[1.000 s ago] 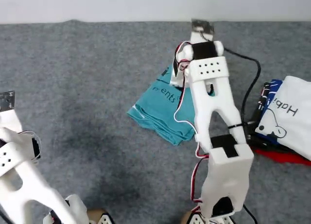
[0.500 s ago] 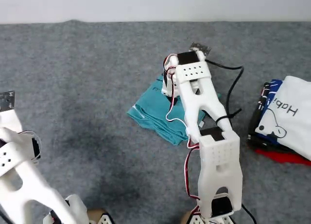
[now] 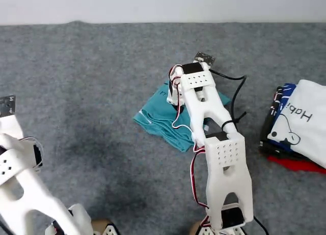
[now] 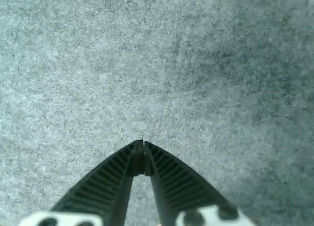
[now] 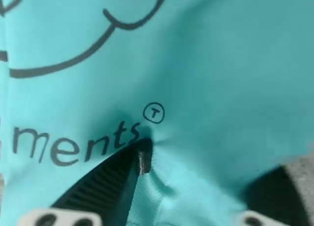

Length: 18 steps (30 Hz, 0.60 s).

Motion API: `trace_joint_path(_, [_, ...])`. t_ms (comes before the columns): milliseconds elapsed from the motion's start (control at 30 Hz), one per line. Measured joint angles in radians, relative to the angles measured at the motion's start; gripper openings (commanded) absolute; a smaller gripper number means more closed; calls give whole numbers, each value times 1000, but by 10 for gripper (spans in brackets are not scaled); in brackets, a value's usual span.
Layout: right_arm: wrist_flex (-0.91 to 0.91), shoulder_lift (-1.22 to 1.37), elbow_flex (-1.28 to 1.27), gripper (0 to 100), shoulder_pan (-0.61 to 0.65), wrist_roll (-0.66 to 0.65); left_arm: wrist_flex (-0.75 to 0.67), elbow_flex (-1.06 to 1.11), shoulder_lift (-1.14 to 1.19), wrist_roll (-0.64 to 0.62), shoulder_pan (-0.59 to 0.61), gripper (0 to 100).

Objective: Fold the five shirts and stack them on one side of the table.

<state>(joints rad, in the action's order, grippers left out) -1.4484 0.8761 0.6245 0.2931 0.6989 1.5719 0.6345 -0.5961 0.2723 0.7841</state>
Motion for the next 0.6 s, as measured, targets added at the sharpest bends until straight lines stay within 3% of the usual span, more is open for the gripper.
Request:
trace_joint_path(100, [-2,0,0,2,-9,-6,0,0,0,0,0,6])
trace_joint_path(333, [-35,-29,-3,9,-63,-133,3,0,0,0,0,6])
trace_joint_path(600, [-183,-143,-20,9,-135,-382,9,0,0,0,0,6])
